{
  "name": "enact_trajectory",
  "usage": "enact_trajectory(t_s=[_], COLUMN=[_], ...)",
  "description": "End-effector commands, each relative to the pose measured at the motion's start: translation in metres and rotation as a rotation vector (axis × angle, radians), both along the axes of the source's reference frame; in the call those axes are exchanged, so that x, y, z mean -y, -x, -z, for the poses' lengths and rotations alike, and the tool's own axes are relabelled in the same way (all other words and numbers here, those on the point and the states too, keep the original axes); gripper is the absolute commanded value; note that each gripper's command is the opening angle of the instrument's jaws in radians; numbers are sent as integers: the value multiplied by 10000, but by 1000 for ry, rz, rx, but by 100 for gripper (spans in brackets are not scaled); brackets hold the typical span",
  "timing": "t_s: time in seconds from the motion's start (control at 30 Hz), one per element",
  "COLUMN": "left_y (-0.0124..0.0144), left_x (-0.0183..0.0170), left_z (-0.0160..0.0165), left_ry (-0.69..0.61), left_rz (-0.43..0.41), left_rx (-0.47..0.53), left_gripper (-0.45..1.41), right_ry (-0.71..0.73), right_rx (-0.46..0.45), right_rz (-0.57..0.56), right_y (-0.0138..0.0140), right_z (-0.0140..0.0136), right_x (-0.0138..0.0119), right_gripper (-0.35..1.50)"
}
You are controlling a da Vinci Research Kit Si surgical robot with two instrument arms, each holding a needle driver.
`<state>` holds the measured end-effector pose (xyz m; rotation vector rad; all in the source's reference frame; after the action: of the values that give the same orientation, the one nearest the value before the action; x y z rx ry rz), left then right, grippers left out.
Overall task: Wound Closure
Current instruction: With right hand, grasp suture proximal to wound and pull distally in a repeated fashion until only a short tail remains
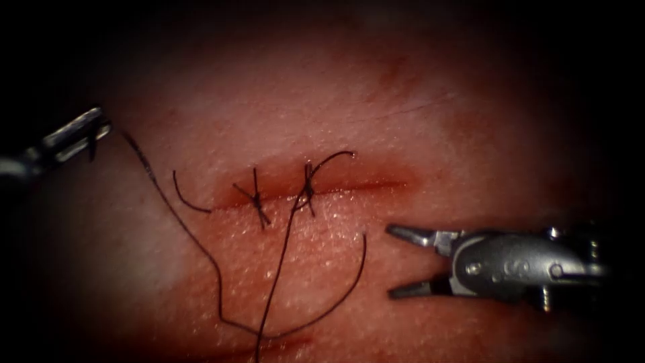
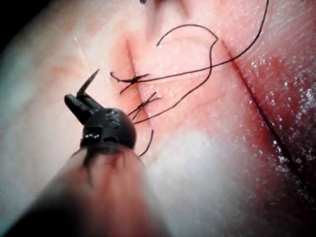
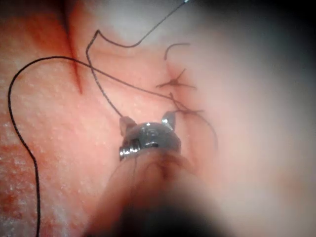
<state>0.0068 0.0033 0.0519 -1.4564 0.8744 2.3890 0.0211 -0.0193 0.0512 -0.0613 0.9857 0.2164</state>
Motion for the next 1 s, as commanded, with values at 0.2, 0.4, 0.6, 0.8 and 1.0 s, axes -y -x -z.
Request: enact_trajectory(t_s=[0.2,0.4,0.6,0.8,1.0], left_y=[9,15,14,26,44], left_x=[-5,-19,-18,-7,11], left_z=[-4,-1,0,-5,-17], left_ry=[6,-1,-1,7,4], left_rz=[-1,-10,-10,-4,-1], left_rx=[-3,10,9,24,48], left_gripper=[-45,-45,-45,-45,-45], right_ry=[-39,-47,-106,-168,-217], right_rx=[50,25,-13,-1,-3], right_rz=[103,198,200,142,184], right_y=[-10,-31,-23,-7,-9], right_z=[-70,-103,-93,-67,-21], right_x=[-7,10,5,15,75], right_gripper=[146,135,-35,-35,-35])
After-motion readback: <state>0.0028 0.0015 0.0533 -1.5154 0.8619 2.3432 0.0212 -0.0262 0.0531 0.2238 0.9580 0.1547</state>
